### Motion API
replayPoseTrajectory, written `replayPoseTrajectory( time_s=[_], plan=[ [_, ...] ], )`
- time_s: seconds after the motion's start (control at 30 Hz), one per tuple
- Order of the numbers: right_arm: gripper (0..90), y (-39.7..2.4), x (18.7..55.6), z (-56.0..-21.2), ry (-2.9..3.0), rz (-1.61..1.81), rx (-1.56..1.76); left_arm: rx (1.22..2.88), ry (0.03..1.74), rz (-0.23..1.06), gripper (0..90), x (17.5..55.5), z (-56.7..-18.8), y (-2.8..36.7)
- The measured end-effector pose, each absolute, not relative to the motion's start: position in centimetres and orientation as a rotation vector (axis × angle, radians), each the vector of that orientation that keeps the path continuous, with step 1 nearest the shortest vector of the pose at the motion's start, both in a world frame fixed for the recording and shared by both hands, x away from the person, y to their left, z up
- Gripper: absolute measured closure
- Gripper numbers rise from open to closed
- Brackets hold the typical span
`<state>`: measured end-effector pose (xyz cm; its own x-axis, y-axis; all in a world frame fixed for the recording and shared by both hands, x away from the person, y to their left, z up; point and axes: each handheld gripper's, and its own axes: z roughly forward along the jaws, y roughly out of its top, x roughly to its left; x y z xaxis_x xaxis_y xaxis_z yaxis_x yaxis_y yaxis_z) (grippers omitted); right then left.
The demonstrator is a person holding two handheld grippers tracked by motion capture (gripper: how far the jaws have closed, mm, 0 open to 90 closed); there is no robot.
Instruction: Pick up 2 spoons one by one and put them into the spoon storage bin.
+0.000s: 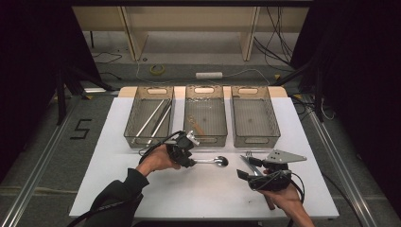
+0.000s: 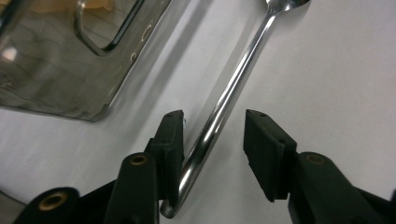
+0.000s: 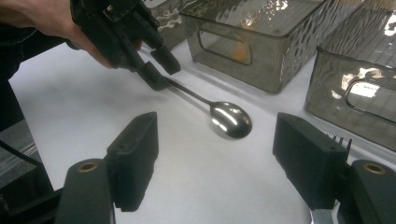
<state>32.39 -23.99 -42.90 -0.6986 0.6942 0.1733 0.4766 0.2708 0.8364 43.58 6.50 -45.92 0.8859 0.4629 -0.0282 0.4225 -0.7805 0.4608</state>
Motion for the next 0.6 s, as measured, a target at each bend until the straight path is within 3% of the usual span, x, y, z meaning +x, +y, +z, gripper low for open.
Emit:
replayPoseTrajectory(
  time_s=[0.6],
  plan=[
    [32.4, -23.94, 32.45, -42.97, 2.315, 1.393, 1.092, 2.663, 0.559, 0.159, 73.4, 43.28, -46.5, 5.75]
  ],
)
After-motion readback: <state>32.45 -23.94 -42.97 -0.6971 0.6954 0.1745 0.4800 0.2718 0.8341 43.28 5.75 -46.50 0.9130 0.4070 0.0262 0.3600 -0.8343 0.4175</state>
